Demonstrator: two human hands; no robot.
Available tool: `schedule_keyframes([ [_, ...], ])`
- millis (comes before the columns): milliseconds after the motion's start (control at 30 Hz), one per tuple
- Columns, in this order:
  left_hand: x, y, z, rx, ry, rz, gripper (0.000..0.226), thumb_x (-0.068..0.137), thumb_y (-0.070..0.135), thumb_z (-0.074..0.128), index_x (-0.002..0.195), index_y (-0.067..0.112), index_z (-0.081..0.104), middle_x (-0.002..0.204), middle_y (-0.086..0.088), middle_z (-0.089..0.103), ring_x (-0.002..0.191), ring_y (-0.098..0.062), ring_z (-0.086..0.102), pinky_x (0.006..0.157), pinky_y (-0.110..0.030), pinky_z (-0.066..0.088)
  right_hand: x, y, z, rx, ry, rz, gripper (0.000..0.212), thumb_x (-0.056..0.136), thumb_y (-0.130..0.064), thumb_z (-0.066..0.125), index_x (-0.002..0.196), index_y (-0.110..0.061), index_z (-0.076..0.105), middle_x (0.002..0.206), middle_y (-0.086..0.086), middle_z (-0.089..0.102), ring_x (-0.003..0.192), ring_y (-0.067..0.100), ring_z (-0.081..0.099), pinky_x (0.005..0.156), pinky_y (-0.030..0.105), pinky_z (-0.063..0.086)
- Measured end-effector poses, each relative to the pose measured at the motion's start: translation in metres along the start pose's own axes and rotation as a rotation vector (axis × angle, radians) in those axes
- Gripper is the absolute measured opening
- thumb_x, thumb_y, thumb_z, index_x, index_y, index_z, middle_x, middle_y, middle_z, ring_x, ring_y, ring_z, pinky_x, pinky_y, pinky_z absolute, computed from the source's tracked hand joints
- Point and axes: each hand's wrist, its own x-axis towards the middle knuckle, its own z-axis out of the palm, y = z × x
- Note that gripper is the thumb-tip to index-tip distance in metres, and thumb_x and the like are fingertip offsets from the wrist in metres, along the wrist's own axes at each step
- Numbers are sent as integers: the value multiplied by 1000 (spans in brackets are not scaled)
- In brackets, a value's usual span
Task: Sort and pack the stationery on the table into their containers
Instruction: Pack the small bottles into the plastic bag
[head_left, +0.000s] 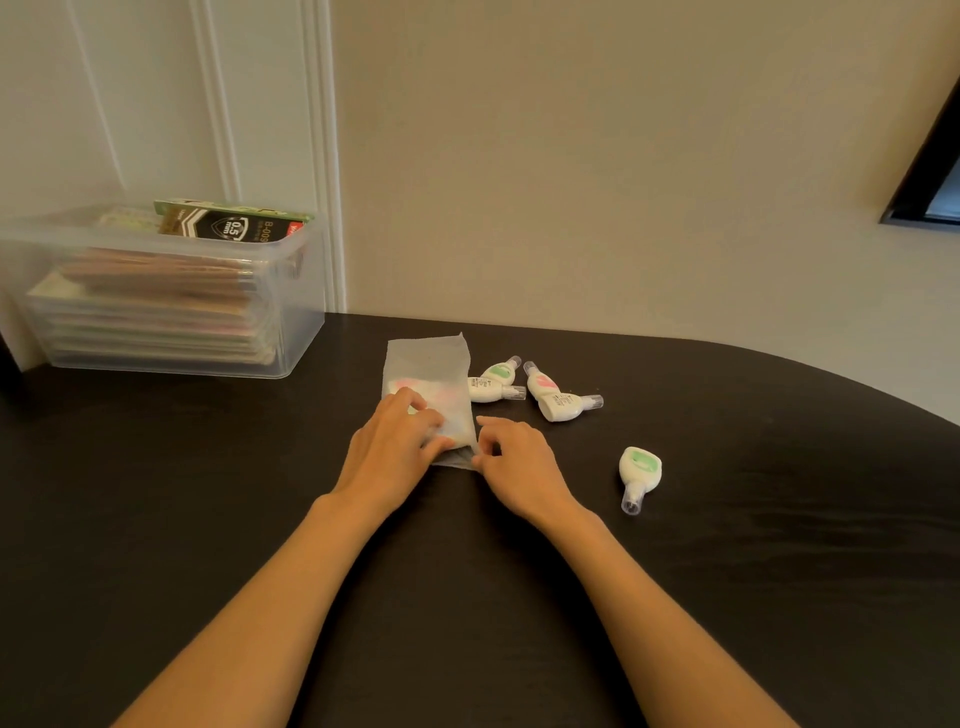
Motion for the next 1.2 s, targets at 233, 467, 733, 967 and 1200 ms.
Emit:
schedule_keyframes([
  [233, -1, -2, -1, 40, 34, -128, 28, 91, 32, 56, 114, 17, 54, 121, -1, 42, 105, -14, 46, 80, -27, 45, -1, 3, -1, -9, 44, 74, 19, 91, -12, 49, 72, -10, 47, 91, 12, 59, 75, 17, 46, 67, 31, 39],
  [467, -2, 1, 4, -55, 61, -211, 15, 93, 20, 54, 105, 12, 50, 114, -5, 40, 85, -13, 46, 72, -26, 43, -9, 2, -3, -26, 50, 80, 13, 94, -19, 51, 86, -9, 56, 95, 7, 58, 86, 20, 54, 75, 31, 45],
  [733, -6, 5, 3, -83, 84, -202, 22, 95, 14, 47, 117, 11, 52, 124, -6, 40, 102, -19, 52, 78, -23, 44, -27, 26, -34, -126, 323, 210, 37, 91, -9, 45, 127, -16, 52, 132, 5, 51, 123, 21, 40, 99, 32, 37],
  [967, -7, 10, 5, -184, 108, -173, 24, 96, 12, 46, 114, 5, 61, 120, -9, 51, 104, -20, 53, 86, -26, 43, -37, 56, -56, -297, 219, 611, 63, 90, -40, 52, 140, -11, 26, 142, 16, 31, 128, 31, 36, 102, 39, 35],
  [1200, -10, 12, 4, -291, 212, -145, 23, 93, 17, 54, 107, 6, 69, 112, -9, 58, 92, -15, 52, 78, -20, 37, -38, 49, -54, -203, 135, 456, 33, 94, -22, 52, 121, -6, 46, 122, 13, 48, 99, 25, 54, 76, 30, 42],
])
